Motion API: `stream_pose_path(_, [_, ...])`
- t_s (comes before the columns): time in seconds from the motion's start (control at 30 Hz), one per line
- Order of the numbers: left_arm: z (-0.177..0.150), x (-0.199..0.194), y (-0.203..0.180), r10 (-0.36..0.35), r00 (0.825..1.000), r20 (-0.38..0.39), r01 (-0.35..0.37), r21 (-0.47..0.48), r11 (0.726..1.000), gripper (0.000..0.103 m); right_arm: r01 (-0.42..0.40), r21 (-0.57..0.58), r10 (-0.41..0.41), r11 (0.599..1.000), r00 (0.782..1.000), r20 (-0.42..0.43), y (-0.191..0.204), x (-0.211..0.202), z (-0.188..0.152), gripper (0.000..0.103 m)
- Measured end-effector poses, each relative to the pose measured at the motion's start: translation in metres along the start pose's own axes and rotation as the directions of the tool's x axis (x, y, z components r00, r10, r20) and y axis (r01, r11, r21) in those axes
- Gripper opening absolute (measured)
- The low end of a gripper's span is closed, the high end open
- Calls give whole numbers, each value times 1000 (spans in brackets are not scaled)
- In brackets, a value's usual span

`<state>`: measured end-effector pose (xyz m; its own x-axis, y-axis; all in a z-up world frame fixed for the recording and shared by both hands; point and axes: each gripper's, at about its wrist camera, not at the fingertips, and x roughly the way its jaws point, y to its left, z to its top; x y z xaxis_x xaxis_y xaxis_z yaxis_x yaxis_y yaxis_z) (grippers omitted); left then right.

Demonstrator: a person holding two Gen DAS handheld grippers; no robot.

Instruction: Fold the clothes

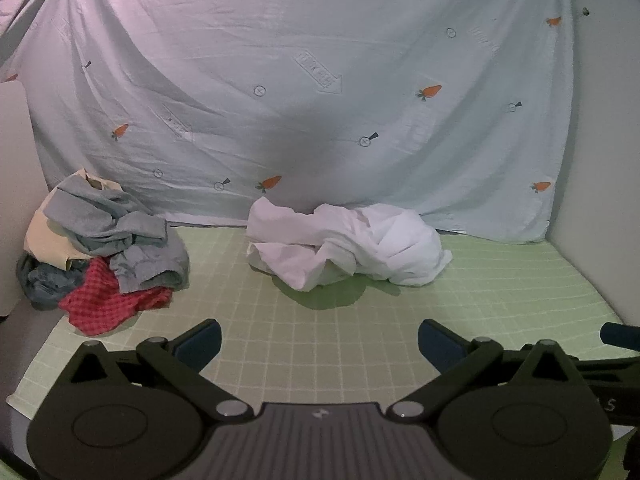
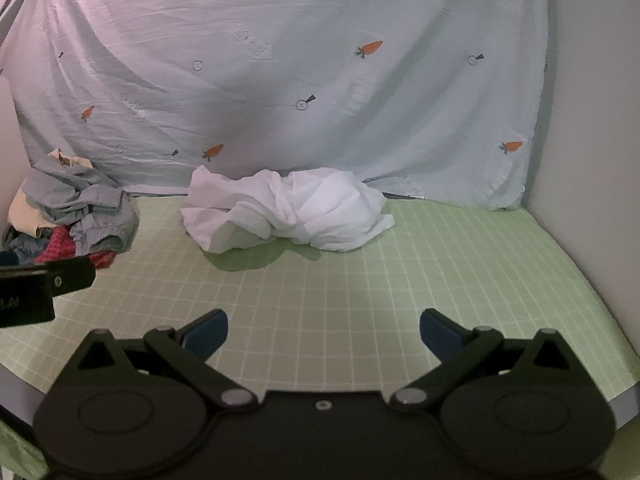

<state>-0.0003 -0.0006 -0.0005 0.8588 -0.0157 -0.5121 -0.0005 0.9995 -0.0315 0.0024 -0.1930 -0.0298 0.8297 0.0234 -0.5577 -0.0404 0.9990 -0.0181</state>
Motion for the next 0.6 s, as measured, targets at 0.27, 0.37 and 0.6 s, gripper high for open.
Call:
stream_pose_path(0.27, [7,6,7,3,1000,-17,-3,0,1000,103,0,-2,0,1000,1000,1,4,3,0,103])
stream_pose_path(0.37, [10,7,9,9,1000,-19,-9,0,1000,103,-4,-3,4,1000,1000,-2,3,3,2,103])
stream_pose_path(0.6, [9,6,8,14,1000,-12,-14,8,1000,103,-2,-5,2,1000,1000,-6,0,3,4,103])
